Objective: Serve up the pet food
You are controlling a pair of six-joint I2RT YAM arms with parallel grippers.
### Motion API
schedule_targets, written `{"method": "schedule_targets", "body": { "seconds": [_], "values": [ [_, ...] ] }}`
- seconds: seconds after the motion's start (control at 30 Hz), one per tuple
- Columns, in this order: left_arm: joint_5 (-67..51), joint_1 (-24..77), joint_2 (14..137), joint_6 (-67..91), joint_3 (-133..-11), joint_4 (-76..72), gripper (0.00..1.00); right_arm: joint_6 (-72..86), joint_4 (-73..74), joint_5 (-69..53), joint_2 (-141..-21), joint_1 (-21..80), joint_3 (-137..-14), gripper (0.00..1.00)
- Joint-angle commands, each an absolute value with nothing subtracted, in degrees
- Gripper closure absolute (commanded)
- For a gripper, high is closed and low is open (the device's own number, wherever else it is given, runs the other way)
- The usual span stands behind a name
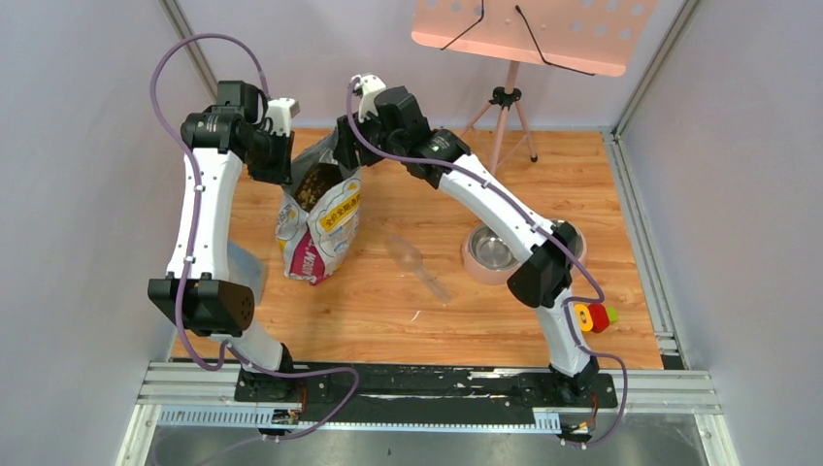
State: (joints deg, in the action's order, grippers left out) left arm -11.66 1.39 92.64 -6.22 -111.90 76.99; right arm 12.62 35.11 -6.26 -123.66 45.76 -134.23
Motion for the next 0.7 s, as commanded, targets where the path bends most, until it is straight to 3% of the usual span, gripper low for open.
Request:
{"method": "schedule_targets", "body": {
  "seconds": [0.0, 0.07, 0.17, 0.23, 0.37, 0.5, 0.67],
  "values": [
    [-19.81, 1.58, 90.35, -5.68, -114.29, 69.95, 0.90, 8.89, 29.18, -8.19, -121.48, 45.71, -139.22, 0.42],
    [-19.16, 1.54, 90.35, -5.58, -114.89, 69.73, 0.77, 7.87, 29.12, -7.45, -119.87, 45.60, -137.42, 0.41],
    [-19.44, 1.57, 90.35, -5.11, -115.52, 69.05, 0.56, 5.44, 29.24, -8.37, -116.36, 44.95, -132.28, 0.30],
    [-20.85, 1.58, 90.54, -5.00, -115.90, 68.74, 0.48, 3.75, 29.59, -10.68, -113.57, 43.76, -127.20, 0.23],
    [-20.39, 1.58, 90.86, -3.84, -117.28, 67.83, 0.42, 2.61, 32.87, -23.86, -108.67, 37.13, -118.21, 0.19],
    [-18.28, 1.58, 90.52, -3.98, -120.85, 65.65, 0.38, -6.85, 36.37, -34.85, -104.86, 31.78, -105.31, 0.23],
    [-18.39, 1.54, 85.12, -3.88, -117.53, 57.18, 0.32, -12.09, 35.52, -30.79, -103.12, 31.83, -91.97, 0.31]
  ]
}}
